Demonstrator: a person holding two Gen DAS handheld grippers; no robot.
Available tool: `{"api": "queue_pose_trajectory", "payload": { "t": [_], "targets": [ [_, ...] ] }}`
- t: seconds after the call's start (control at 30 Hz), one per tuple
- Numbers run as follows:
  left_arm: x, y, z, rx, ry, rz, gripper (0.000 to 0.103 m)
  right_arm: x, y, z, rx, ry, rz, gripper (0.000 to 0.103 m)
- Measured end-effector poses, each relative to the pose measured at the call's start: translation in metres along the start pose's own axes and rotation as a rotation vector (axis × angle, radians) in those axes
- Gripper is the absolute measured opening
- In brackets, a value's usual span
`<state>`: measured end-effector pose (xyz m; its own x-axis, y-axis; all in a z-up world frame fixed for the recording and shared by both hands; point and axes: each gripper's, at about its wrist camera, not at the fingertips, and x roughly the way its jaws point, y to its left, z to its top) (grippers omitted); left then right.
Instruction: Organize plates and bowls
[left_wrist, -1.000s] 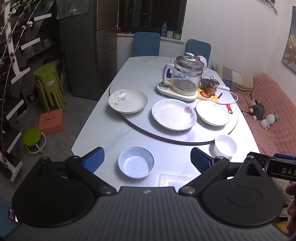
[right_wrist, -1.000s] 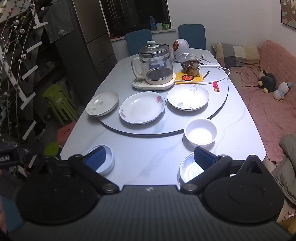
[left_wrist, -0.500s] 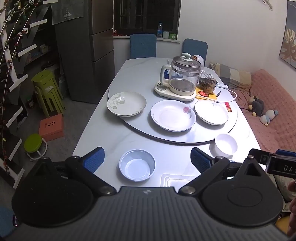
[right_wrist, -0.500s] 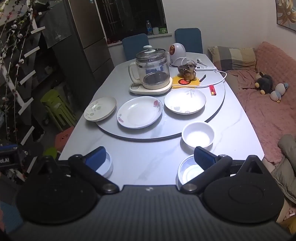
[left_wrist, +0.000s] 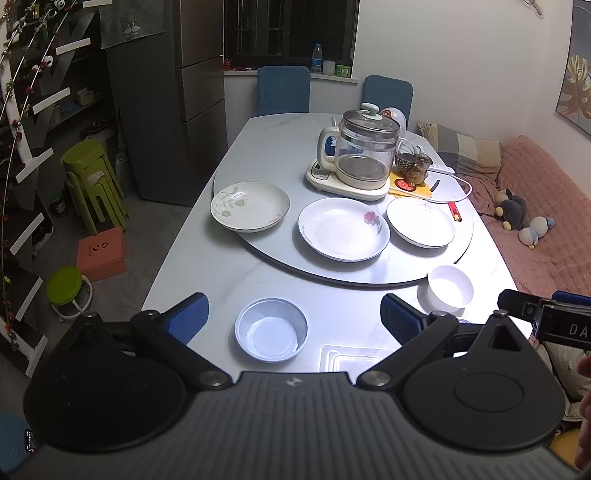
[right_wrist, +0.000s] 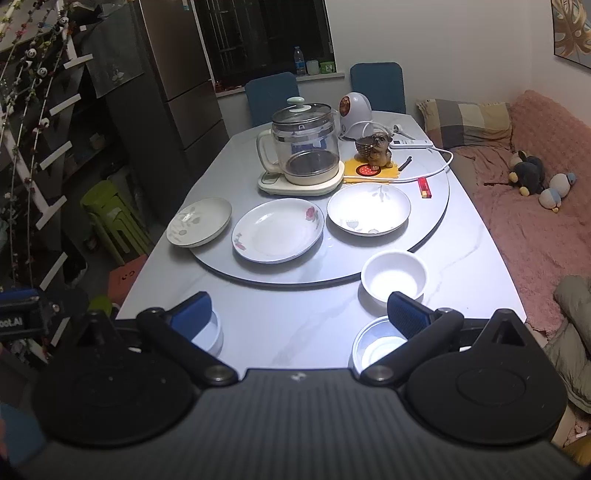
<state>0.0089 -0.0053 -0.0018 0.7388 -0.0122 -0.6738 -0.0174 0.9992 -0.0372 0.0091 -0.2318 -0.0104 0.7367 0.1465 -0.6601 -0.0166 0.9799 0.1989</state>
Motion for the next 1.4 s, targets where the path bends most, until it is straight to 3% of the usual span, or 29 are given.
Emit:
{"api": "queue_pose_trajectory", "payload": {
  "t": [1.4],
  "targets": [
    [0.007,-0.006,0.013,-0.026,-0.005,0.021,0.101,0.014,-0.008,0.017,-0.026,0.010,0.031,0.103]
  ]
}}
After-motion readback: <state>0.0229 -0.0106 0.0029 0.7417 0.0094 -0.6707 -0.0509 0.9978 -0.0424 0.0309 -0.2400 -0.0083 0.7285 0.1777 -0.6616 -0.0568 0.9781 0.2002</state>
